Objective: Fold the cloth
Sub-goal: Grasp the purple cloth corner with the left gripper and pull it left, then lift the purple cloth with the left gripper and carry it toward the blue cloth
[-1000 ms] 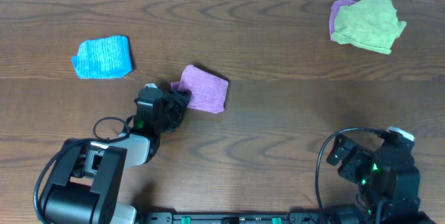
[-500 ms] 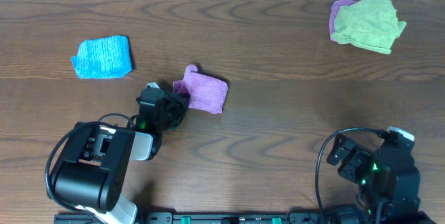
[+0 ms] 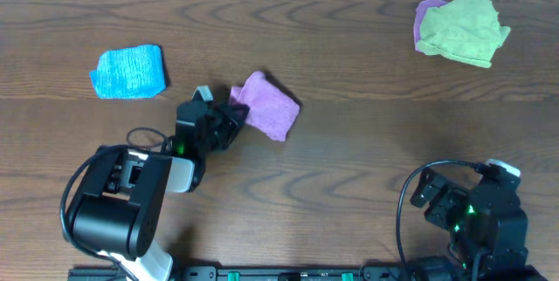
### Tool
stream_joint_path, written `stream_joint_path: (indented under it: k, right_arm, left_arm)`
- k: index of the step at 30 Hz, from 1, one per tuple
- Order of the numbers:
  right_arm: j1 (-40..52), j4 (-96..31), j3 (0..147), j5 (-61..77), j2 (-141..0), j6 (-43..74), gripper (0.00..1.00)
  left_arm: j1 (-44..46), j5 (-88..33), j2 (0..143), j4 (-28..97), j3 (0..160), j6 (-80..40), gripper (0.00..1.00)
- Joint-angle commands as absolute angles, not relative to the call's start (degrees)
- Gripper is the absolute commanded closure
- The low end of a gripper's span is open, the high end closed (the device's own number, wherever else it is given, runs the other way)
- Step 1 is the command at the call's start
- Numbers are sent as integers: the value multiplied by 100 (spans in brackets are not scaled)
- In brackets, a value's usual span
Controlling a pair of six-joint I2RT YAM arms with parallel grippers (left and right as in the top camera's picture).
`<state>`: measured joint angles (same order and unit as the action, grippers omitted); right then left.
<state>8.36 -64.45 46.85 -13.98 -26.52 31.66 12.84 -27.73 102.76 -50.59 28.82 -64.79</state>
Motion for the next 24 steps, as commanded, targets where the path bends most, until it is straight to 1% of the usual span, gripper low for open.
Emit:
stream_joint_path:
  k: [1,7,14,20,24]
  right_arm:
    - [790,-6431,4665,-1474,-2637,3253,1]
    - [790,-6431,4665,-1474,-2637,3253,1]
    - [790,-6431,4665,-1474,-2637,3253,1]
    - [790,-6431,4665,-1474,-2637,3253,1]
    - [790,-6431,4665,-1474,-2637,3253,1]
  left_arm:
    - [1201,-3033,9918,-5043,3081,-6281,94]
    - [775,-3179,9091,-4018,3308,-6154,94]
    - [259,-3269,8132,-2377,3905,-5629,94]
    - [-119,-3199,8001,-1127,4895,-5068,94]
    - [-399,-2939,8003,-642,5374,-4810,94]
